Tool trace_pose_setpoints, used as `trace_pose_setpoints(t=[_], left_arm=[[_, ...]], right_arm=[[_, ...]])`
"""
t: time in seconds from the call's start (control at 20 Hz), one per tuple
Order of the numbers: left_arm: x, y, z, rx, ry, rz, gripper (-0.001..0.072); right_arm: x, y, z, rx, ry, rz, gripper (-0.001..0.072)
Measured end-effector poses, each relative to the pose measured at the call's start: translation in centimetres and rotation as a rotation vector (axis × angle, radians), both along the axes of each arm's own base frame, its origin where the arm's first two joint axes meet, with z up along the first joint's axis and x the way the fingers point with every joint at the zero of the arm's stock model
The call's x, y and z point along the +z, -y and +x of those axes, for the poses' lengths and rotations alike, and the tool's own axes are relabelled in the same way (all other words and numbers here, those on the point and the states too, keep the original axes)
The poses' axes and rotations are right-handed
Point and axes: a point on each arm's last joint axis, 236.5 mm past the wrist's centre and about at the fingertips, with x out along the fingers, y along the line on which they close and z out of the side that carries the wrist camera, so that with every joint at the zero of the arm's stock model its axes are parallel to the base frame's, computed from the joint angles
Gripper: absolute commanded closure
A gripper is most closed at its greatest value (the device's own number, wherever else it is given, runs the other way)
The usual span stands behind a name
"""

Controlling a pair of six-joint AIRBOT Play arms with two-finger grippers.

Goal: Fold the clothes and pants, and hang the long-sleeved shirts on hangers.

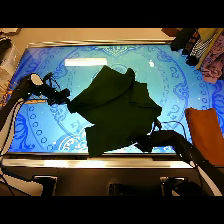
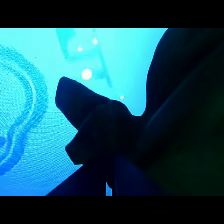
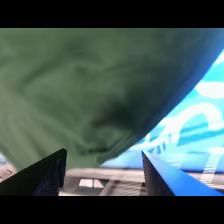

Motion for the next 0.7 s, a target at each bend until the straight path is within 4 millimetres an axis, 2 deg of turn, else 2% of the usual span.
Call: trace_pose_setpoints(t=[0.05, 0.15, 0.25, 0.3, 0.45, 0.55, 0.6, 0.65, 0.7], left_arm=[[0.0, 0.0, 0.0, 0.000, -0.001, 0.000, 0.0689], [0.0, 0.0, -0.1, -0.001, -0.003, 0.000, 0.0689], [0.0, 0.0, -0.1, -0.001, -0.004, 0.000, 0.0689], [0.0, 0.0, -0.1, -0.001, -0.004, 0.000, 0.0689], [0.5, 0.0, -0.2, -0.003, 0.001, -0.001, 0.0690], [1.9, -0.2, 0.1, -0.007, 0.034, 0.000, 0.0690], [3.4, -0.3, 0.6, -0.014, 0.071, 0.002, 0.0690], [5.3, -0.5, 1.2, -0.020, 0.121, 0.005, 0.0690], [8.1, -0.9, 2.0, -0.021, 0.190, 0.008, 0.0690]], right_arm=[[-0.4, -0.1, 0.0, -0.017, -0.016, 0.002, 0.0184], [-1.2, -0.2, 0.2, -0.042, -0.032, -0.001, 0.0331], [-1.6, 0.0, 1.1, -0.068, -0.012, -0.012, 0.0626], [-1.6, 0.1, 1.8, -0.083, 0.009, -0.018, 0.0686], [-0.2, -0.1, 4.5, -0.107, 0.092, -0.014, 0.0687], [3.1, -0.6, 7.3, -0.107, 0.202, 0.014, 0.0687], [5.7, -0.7, 9.2, -0.102, 0.282, 0.028, 0.0687], [9.0, -0.7, 11.1, -0.094, 0.378, 0.041, 0.0687], [13.4, -0.3, 13.3, -0.088, 0.497, 0.052, 0.0687]])
